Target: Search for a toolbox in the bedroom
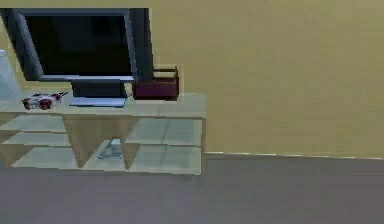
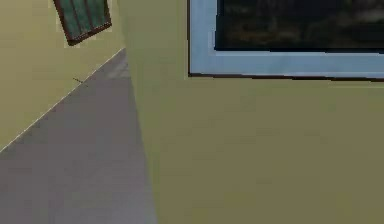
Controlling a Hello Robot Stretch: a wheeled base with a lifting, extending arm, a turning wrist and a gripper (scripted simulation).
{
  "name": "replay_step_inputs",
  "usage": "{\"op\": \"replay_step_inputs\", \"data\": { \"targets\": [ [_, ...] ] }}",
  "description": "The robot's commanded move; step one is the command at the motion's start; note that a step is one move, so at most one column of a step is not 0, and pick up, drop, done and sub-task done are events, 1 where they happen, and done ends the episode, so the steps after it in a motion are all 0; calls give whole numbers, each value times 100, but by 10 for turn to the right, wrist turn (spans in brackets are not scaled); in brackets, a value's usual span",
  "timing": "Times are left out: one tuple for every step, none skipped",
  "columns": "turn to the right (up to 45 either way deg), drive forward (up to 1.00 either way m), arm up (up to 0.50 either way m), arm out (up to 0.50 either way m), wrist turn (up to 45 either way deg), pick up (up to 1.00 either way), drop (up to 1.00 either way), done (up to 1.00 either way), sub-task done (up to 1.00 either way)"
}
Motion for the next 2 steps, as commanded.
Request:
{"op": "replay_step_inputs", "data": {
  "targets": [
    [0, 100, 0, 0, 0, 0, 0, 0, 0],
    [-210, 0, 0, 0, 0, 0, 0, 0, 0]
  ]
}}
